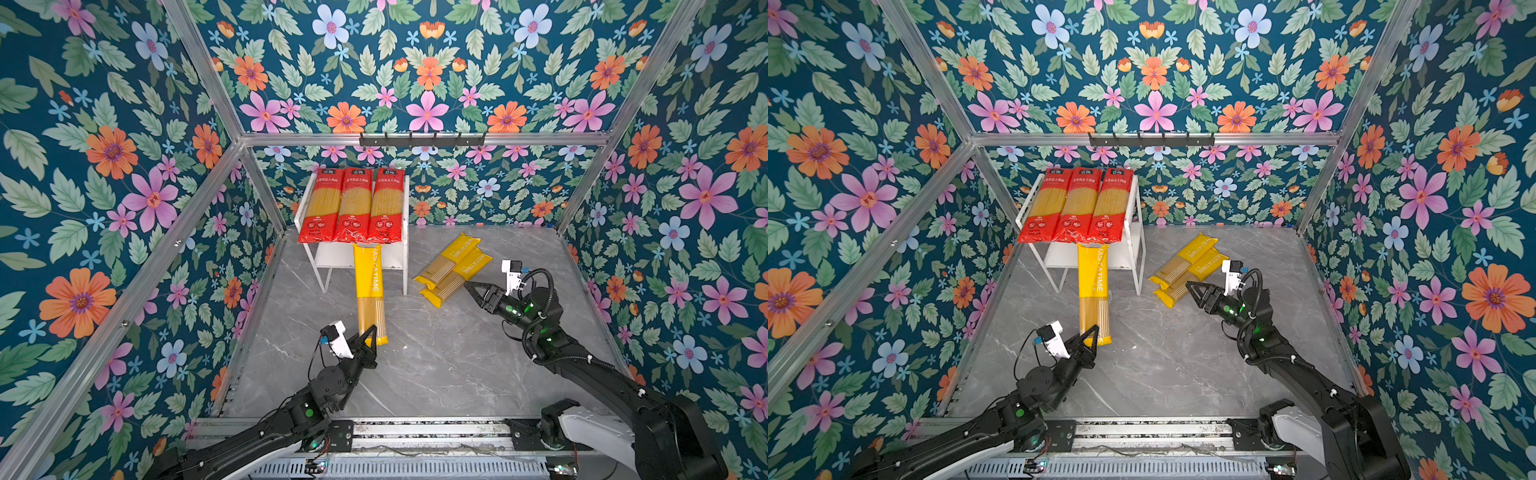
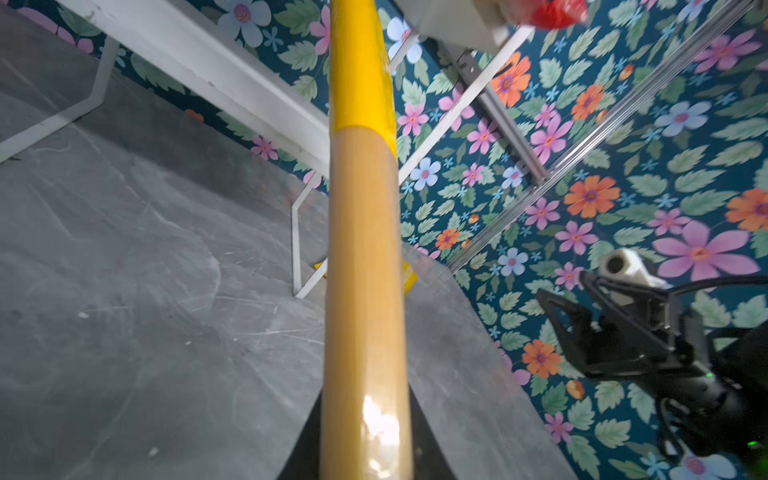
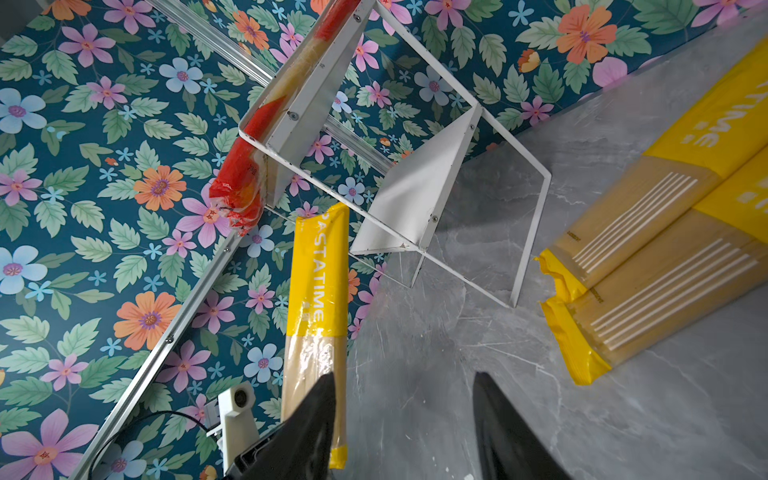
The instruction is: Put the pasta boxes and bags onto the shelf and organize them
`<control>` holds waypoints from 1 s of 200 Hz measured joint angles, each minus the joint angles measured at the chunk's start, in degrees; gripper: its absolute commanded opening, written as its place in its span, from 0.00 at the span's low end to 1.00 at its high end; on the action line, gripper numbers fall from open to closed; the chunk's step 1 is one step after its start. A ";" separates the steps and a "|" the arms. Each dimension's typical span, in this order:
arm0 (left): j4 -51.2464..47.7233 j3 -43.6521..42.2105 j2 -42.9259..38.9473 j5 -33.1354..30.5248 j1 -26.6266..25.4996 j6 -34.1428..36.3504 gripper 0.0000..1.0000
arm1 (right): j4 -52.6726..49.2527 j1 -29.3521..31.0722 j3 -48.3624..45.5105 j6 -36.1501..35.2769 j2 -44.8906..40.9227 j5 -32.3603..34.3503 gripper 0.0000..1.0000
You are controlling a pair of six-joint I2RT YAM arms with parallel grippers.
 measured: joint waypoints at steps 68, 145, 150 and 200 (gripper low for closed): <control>-4.02 8.39 12.22 10.62 12.11 -0.33 0.00 | -0.09 0.00 0.07 0.50 0.31 0.20 0.53; 0.42 20.52 29.14 45.27 41.42 -6.29 0.07 | -1.81 -0.52 -0.63 0.13 -2.82 0.39 0.53; 1.38 20.63 30.10 47.43 42.99 -6.54 0.08 | -2.14 -0.55 -0.76 0.11 -2.91 0.39 0.53; 8.35 22.60 37.40 59.93 52.06 -14.03 0.18 | -3.17 -0.70 -1.79 0.09 -2.51 0.44 0.52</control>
